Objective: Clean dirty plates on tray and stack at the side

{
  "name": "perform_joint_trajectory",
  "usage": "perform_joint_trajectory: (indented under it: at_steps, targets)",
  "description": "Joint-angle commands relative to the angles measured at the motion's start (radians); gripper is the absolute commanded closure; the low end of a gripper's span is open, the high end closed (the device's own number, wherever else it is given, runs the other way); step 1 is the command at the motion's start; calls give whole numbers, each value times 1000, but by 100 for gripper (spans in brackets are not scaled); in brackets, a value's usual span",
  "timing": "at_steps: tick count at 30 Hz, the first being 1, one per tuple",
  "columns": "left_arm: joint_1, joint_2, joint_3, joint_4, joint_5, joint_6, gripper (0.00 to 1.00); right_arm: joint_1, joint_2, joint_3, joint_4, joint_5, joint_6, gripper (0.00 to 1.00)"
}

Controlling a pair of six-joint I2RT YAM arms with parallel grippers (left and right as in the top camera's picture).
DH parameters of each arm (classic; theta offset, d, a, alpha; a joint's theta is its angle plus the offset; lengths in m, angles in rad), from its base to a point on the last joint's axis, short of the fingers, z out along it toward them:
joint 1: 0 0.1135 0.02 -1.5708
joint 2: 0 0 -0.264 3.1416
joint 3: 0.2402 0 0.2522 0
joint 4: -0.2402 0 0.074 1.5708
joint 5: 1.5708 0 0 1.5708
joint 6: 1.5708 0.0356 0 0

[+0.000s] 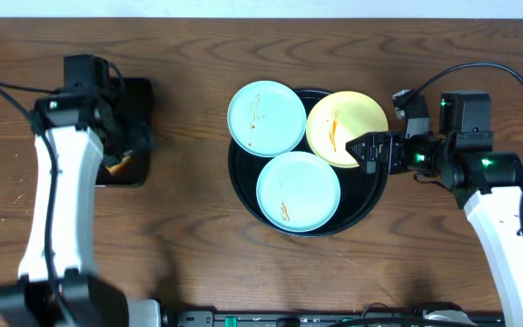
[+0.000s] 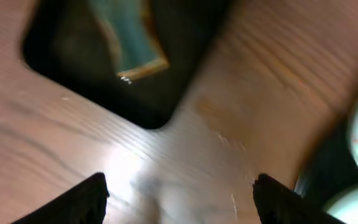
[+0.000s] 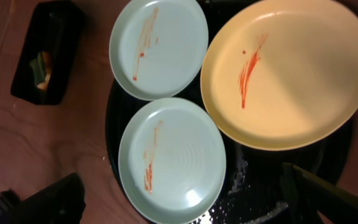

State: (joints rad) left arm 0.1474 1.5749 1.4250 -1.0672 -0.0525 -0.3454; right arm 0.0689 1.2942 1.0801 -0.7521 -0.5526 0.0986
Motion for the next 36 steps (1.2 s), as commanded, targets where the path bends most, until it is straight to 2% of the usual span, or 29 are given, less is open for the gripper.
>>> perform_joint_trajectory:
  at_steps: [1,9,17,22,32,36]
  targets:
    - [42,78,19,51,-116,-173,24,4,-3,21,-25,-20,0,1]
    - [65,241,19,262,-114,-173,25,4,-3,21,-72,3,1,1]
    - [106,365,19,330,-117,-232,28,5,-2,21,-79,32,1,1]
    - [139,422,19,369,-64,-61,32,5,-2,21,-84,32,1,1]
    - [162,451,18,366,-64,-2,32,5,-2,21,-113,32,1,1]
    - [161,451,11,360,-63,-3,37,5,-2,21,-120,32,1,1]
